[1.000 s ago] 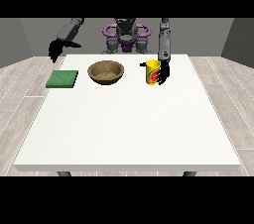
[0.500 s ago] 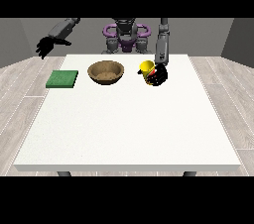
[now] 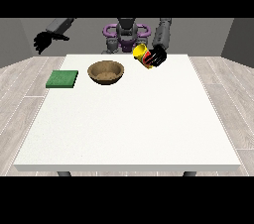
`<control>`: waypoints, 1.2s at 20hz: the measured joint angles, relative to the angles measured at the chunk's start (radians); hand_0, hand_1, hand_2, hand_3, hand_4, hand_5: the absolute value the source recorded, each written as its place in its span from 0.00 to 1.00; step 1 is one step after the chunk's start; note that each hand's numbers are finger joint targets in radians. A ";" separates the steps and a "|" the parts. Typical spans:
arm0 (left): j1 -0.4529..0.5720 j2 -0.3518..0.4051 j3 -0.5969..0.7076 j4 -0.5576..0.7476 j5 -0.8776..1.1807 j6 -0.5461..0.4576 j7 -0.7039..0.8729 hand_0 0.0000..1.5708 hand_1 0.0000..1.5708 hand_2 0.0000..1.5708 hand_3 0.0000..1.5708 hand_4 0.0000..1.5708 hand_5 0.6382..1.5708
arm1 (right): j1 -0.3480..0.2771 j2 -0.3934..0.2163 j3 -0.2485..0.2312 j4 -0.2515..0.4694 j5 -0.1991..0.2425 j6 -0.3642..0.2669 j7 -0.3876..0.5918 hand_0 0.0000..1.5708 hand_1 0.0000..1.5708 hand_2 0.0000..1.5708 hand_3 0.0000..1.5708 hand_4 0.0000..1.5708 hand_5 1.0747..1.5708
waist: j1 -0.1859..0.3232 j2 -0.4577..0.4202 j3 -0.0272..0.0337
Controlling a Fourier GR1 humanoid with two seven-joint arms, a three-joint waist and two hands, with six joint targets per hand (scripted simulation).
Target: Pick the cup and pour the ball into the bowl, then pick the bowl and place it on the pad
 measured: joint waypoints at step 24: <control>-0.122 -0.094 -0.454 -0.125 -0.639 -0.078 0.724 0.35 0.35 1.00 1.00 0.57 1.00 | -0.026 -0.060 -0.019 0.261 0.046 -0.008 -0.084 0.00 0.00 0.00 0.10 0.00 0.92 | 0.083 -0.104 -0.0019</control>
